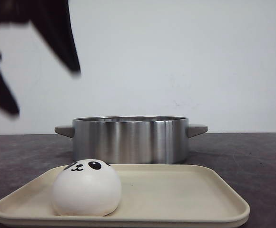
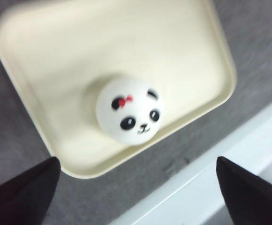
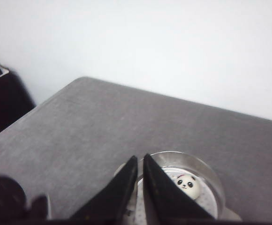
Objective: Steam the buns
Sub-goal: 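Reach the left gripper to the last bun on the tray and grasp, then carry the last bun with the left gripper into the pot, release, lift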
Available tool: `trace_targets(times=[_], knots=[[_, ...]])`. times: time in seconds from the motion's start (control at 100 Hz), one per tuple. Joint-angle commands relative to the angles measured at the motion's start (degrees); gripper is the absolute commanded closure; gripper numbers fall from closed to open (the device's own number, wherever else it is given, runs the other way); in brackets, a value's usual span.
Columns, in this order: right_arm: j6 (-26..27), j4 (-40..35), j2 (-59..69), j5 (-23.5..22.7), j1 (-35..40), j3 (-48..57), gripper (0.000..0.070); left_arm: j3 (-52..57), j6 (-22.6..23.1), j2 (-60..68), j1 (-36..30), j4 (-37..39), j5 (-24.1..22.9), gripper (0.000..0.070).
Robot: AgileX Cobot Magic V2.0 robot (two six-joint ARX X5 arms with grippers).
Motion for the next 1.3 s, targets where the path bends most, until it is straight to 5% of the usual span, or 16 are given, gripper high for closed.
trace_targets(times=[0.0, 0.64, 0.72, 0.84, 1.11, 1.29], knots=[[-0.63, -0.55, 0.44, 1.16, 0.59, 0.92, 0.0685, 0.46, -1.86, 2.73, -1.57, 2.36, 0.07, 0.0000], [-0.39, -3.69, 0.39, 1.60, 0.59, 0.81, 0.0685, 0.46, -3.50, 21.77, -6.51, 12.44, -2.71, 0.0004], [-0.39, -4.11, 0.42, 1.60, 0.59, 0.81, 0.0685, 0.46, -3.67, 21.77, -6.56, 12.41, -4.55, 0.0173], [-0.37, -4.59, 0.39, 1.60, 0.59, 0.81, 0.0685, 0.48, -2.60, 21.64, -6.56, 11.34, -4.55, 0.0700], [-0.39, -5.18, 0.39, 1.60, 0.59, 0.81, 0.0685, 5.99, -1.79, 12.92, -6.34, 11.39, -5.22, 0.0690], [-0.37, -5.09, 0.42, 1.60, 0.59, 0.81, 0.0685, 16.57, 2.64, 10.75, -4.22, 11.41, -13.35, 0.0690]])
